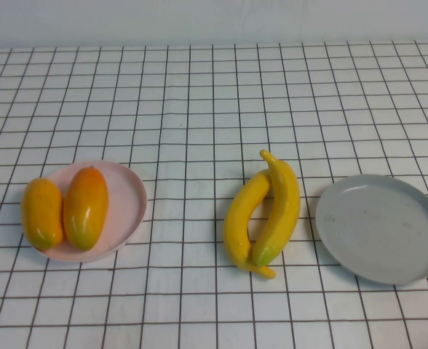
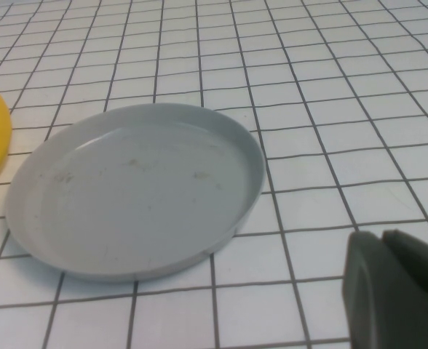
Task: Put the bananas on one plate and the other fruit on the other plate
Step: Put another type of fruit in the right plate
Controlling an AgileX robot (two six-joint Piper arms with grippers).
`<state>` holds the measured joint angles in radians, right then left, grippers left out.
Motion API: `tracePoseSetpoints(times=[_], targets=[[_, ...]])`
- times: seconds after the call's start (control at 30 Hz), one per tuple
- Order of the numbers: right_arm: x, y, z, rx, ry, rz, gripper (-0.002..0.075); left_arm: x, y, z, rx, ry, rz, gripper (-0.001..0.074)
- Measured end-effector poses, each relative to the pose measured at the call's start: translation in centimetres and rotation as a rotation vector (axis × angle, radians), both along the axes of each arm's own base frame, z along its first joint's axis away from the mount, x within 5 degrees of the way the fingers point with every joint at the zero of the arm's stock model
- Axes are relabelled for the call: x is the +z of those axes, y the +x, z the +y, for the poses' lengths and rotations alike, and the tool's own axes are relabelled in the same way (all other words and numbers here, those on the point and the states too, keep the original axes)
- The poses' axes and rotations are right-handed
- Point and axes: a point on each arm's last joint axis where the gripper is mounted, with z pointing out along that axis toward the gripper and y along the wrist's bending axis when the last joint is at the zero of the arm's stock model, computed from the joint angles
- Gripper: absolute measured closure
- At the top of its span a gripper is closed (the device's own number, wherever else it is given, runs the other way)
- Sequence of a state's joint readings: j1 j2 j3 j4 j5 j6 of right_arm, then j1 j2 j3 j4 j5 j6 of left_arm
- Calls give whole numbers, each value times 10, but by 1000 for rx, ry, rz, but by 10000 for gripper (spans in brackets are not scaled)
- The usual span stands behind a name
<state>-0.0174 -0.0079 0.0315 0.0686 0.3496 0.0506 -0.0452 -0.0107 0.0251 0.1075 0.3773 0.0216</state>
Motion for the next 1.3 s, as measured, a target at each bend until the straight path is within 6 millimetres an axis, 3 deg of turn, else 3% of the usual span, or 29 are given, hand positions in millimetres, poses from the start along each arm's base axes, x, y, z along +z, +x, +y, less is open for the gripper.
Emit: tracePoseSetpoints(times=[0.2, 0.4, 0.5, 0.97, 1.1, 1.2, 1.3], targets=[[1, 0, 2, 4, 81, -8, 742, 0, 0, 0, 0, 0, 0, 737], [14, 1, 19, 22, 835, -60, 742, 0, 0, 0, 0, 0, 0, 737], [21, 2, 18, 3, 1028, -103, 742, 0, 0, 0, 0, 0, 0, 737], [19, 2, 18, 9, 996, -92, 742, 0, 0, 0, 0, 0, 0, 737], [13, 1, 27, 57, 909, 83, 742, 0, 0, 0, 0, 0, 0, 737], [26, 6, 32, 72, 805, 265, 742, 0, 0, 0, 0, 0, 0, 738], [59, 18, 31, 104, 620, 375, 742, 0, 0, 0, 0, 0, 0, 738]])
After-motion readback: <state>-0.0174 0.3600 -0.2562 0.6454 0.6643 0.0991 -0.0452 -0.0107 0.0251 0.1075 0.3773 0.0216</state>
